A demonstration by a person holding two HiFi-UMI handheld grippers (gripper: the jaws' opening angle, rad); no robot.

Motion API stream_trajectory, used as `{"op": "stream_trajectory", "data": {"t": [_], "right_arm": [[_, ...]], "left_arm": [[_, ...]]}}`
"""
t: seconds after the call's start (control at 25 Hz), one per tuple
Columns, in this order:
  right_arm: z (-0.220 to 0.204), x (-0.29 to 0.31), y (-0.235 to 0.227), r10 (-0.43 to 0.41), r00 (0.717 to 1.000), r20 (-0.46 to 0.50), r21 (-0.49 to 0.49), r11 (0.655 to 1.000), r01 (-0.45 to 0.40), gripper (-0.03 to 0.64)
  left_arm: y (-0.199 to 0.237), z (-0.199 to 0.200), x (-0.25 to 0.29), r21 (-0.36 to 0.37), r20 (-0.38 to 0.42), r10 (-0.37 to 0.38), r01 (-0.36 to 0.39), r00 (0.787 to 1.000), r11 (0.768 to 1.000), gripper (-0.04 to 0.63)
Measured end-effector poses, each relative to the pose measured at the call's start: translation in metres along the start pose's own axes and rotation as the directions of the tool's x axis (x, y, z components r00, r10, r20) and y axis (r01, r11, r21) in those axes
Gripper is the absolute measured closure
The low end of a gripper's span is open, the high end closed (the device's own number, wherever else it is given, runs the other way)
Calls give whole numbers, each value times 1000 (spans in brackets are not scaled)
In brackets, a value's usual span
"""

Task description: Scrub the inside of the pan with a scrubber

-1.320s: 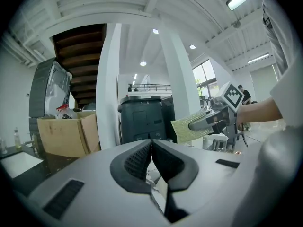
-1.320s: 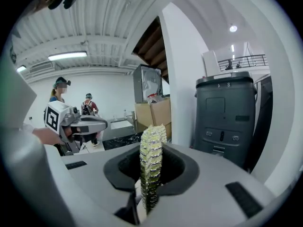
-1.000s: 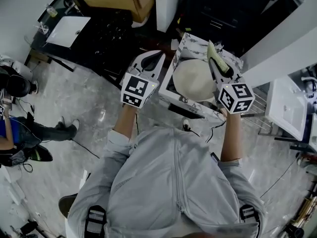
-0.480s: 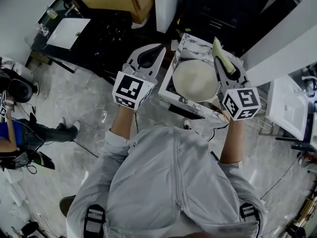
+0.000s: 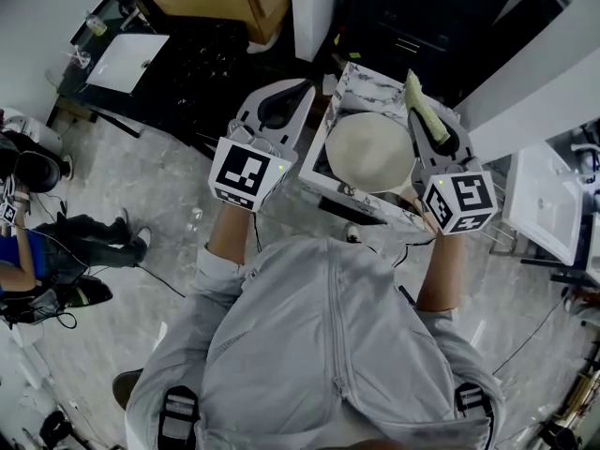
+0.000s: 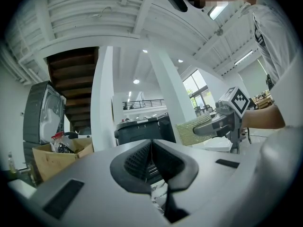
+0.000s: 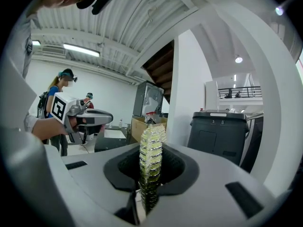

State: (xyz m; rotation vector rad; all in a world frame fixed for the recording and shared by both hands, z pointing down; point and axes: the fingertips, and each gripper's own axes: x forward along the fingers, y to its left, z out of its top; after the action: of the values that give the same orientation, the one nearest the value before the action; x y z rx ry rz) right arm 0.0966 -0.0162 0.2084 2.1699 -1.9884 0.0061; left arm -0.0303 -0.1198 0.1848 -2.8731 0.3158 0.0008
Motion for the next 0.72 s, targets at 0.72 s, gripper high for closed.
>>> {"op": "stream_trajectory", "data": {"t": [0.72], "right_arm": [[-4, 5, 3, 3, 999, -36, -50, 999, -5, 535]], "left_arm": [[-5, -6, 2, 27, -30, -3, 4, 1000, 1000, 571]]}}
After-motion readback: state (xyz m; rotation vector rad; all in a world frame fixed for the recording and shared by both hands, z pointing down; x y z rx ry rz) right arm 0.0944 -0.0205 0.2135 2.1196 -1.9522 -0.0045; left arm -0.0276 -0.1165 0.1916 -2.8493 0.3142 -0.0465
